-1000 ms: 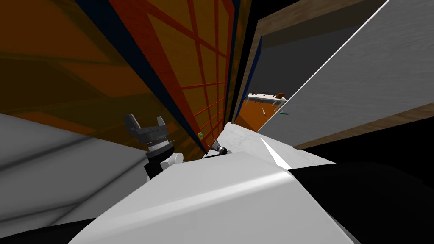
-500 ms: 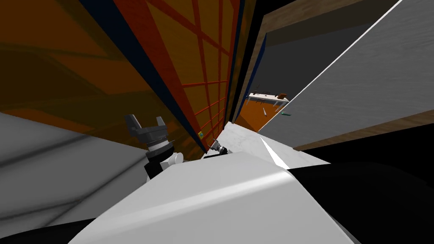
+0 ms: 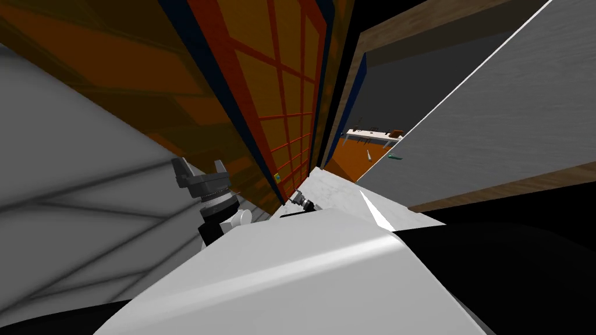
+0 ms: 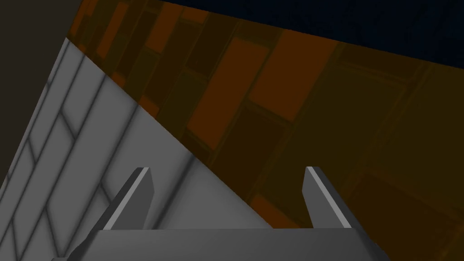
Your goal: Pull the door open
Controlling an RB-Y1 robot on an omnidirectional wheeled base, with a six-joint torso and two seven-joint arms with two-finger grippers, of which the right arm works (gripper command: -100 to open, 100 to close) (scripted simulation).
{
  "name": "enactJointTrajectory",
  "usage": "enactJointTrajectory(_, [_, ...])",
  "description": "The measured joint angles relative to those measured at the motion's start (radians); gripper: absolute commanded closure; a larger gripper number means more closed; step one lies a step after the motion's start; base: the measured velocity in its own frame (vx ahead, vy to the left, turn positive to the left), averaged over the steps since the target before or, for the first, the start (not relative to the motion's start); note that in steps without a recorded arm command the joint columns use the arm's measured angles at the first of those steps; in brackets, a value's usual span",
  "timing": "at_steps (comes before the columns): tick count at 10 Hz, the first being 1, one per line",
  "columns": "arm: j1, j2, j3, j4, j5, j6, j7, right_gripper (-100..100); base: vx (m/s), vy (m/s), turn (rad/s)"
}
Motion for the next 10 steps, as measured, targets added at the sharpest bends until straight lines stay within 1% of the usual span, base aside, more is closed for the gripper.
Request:
enactJointTrajectory(1, [-0.016,-0.001,-0.01,0.03,-0.016,-0.007,0.016,-100,-0.185,-0.07,0.265])
enactJointTrajectory(2, [-0.028,-0.008,-0.017,0.045,-0.031,-0.011,0.027,-100,-0.179,-0.077,0.19])
enactJointTrajectory(3, [-0.022,-0.02,-0.017,0.026,-0.045,0.001,0.029,-100,-0.148,-0.06,0.246])
enactJointTrajectory(4, [-0.026,-0.027,-0.021,0.024,-0.059,0.011,0.032,-100,-0.103,-0.038,0.186])
enactJointTrajectory(5, [-0.031,-0.027,-0.026,0.034,-0.07,0.012,0.042,-100,-0.083,-0.022,0.159])
enactJointTrajectory(6, [-0.051,-0.024,-0.037,0.075,-0.086,-0.003,0.059,-100,-0.087,-0.027,0.246])
enactJointTrajectory(7, [-0.065,-0.025,-0.045,0.091,-0.103,-0.006,0.071,-100,-0.084,-0.037,0.303])
enactJointTrajectory(8, [-0.067,-0.027,-0.048,0.083,-0.119,0.006,0.078,-100,-0.068,-0.03,0.215])
enactJointTrajectory(9, [-0.075,-0.027,-0.055,0.094,-0.137,0.008,0.088,-100,-0.049,-0.016,0.199])
enactJointTrajectory(10, [-0.09,-0.022,-0.064,0.118,-0.155,0.005,0.103,-100,-0.021,-0.013,0.229])
